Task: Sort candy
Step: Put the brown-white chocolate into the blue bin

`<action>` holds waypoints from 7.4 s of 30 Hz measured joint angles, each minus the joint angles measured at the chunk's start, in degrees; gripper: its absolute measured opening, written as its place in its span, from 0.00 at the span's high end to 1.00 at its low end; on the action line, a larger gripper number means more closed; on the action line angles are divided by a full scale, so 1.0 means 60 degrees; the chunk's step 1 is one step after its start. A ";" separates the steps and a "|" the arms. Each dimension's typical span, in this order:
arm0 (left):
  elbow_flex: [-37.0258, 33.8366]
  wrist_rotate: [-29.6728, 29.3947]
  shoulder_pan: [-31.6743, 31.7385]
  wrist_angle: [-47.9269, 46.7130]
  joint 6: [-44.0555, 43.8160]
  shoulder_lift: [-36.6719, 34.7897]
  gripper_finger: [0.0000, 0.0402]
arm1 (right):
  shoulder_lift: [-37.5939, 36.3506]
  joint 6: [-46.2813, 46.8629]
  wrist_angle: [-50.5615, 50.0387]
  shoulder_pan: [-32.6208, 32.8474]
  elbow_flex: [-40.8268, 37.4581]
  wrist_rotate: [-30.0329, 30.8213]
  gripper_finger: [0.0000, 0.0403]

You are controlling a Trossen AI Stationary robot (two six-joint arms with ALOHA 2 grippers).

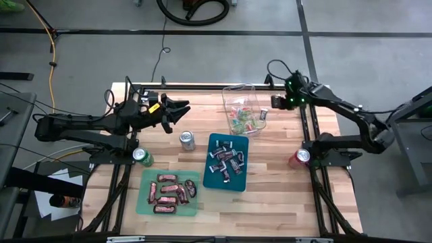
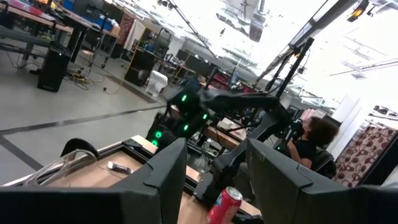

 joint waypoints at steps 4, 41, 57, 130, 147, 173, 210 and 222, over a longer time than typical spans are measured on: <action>0.0000 -0.0036 0.0004 0.0000 0.0004 0.0000 0.62 | 0.0015 0.1162 0.1314 -0.0621 -0.1451 -0.1023 0.69; 0.0000 -0.0379 0.0259 0.0000 0.0004 0.0000 0.62 | 0.2805 0.1227 0.4310 -0.0358 -0.2112 -0.1550 1.00; 0.0000 -0.0350 0.0259 -0.0005 0.0028 0.0000 0.62 | -0.0813 0.0511 0.1436 -0.0189 -0.2140 -0.1354 1.00; -0.0007 -0.0353 0.0466 -0.0663 0.0590 -0.1603 0.62 | -0.1269 0.0798 0.0275 0.1305 0.0334 0.1575 1.00; -0.0007 0.1943 0.0463 -0.1406 0.0540 -0.1541 0.62 | -0.1138 -0.0075 0.6132 0.7149 0.0337 0.0830 1.00; -0.0007 0.0590 0.0452 -0.1351 -0.0164 -0.1504 0.62 | 0.4480 -0.6503 0.1318 0.9910 0.4543 -0.0827 1.00; 0.0000 0.0729 0.0437 -0.1374 -0.0164 -0.1508 0.62 | 0.6226 -0.6874 -0.1181 1.0060 0.5182 0.0761 0.41; 0.0002 0.0729 0.0433 -0.1404 -0.0160 -0.1508 0.62 | 0.2477 -0.5454 -0.1146 0.8689 0.5182 0.2033 0.54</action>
